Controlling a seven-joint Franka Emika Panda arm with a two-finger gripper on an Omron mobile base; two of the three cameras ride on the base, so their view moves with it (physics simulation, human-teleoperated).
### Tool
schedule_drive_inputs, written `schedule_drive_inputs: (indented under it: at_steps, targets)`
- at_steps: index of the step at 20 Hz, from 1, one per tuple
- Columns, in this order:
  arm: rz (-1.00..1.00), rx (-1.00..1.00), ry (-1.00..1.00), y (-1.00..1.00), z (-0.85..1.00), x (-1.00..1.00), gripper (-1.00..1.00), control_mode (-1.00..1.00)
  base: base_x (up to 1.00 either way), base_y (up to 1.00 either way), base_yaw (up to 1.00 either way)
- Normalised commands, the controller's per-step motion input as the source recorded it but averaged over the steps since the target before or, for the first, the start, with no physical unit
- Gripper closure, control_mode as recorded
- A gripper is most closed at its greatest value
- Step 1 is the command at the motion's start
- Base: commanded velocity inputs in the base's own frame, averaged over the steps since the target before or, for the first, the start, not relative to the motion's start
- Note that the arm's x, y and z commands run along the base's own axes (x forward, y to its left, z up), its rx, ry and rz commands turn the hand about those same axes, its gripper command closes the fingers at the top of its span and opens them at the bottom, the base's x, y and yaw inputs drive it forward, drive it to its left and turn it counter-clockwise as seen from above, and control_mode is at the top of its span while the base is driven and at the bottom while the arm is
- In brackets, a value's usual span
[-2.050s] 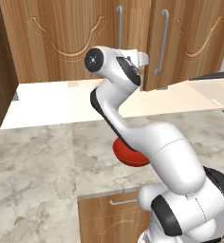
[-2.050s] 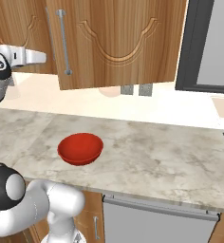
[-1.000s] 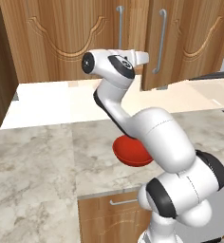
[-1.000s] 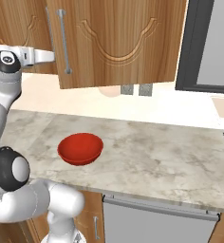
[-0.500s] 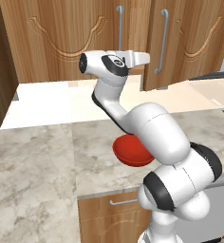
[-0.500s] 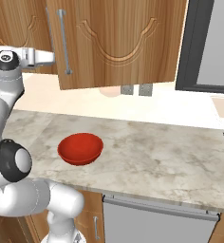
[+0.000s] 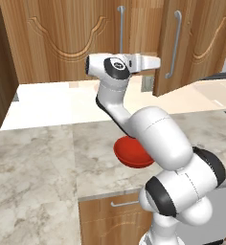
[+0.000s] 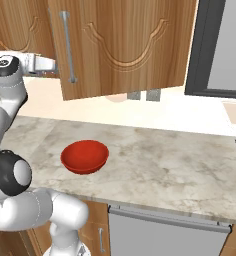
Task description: Open the cabinet. Pick the kiwi and peach from the cabinet and place them into the bowl. Then close the cabinet.
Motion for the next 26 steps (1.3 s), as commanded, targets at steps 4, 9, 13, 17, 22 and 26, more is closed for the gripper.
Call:
schedule_drive_inputs:
  at_steps: [4,9,13,17,22,26]
  targets:
    - [-0.16,0.00,0.00,-0.71,0.03,-1.00,1.00,-1.00,0.00,0.00,0.00]
    - [-0.13,0.00,0.00,-0.60,0.06,-0.84,1.00,-1.00,0.00,0.00,0.00]
    - [-0.09,0.00,0.00,-0.51,0.00,-0.61,1.00,-1.00,0.00,0.00,0.00]
    - [-0.06,0.00,0.00,-0.47,0.00,-0.49,1.00,-1.00,0.00,0.00,0.00]
    - [-0.05,0.00,0.00,-0.45,0.00,-0.49,1.00,-1.00,0.00,0.00,0.00]
    - [-0.01,0.00,-0.01,-0.33,0.00,-0.29,1.00,-1.00,0.00,0.00,0.00]
